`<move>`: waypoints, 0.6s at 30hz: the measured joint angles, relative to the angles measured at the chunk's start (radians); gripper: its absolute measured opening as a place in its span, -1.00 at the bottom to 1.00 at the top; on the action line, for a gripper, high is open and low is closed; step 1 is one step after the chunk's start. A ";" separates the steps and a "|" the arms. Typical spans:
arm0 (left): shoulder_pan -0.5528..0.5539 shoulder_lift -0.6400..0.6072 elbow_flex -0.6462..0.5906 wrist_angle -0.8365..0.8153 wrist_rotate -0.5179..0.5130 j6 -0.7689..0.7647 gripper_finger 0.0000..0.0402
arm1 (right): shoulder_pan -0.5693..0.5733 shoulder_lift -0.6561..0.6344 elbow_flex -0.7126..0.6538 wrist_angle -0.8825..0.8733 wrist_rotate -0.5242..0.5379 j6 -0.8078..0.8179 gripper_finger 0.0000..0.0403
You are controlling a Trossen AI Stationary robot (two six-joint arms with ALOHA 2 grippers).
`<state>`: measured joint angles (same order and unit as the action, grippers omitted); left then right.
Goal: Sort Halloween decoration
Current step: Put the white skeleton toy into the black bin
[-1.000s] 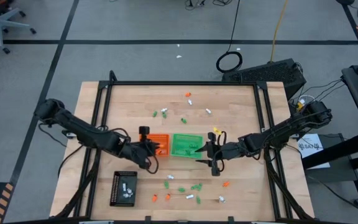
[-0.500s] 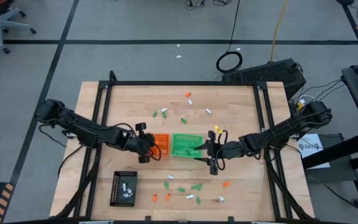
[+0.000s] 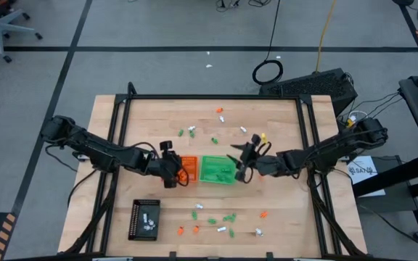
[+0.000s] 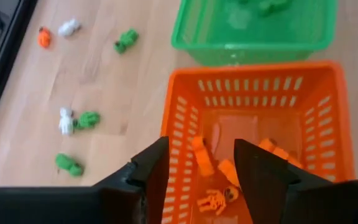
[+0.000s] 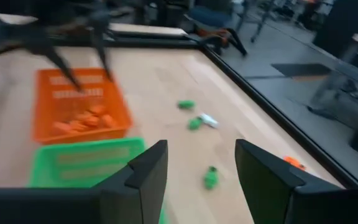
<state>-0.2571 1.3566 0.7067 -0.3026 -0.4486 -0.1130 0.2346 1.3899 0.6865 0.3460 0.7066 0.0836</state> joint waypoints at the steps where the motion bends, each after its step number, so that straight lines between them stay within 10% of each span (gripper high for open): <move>1: -0.001 -0.005 0.000 0.002 0.016 0.020 -0.12 | -0.015 0.000 0.000 -0.012 -0.001 0.006 -0.15; 18: 0.057 -0.216 0.000 0.054 0.003 0.303 -0.11 | -0.258 0.000 -0.001 -0.285 -0.188 0.041 -0.15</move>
<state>-0.1999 1.1404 0.7071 -0.2489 -0.4459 0.1898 -0.0232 1.3899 0.6858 0.0607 0.5182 0.1245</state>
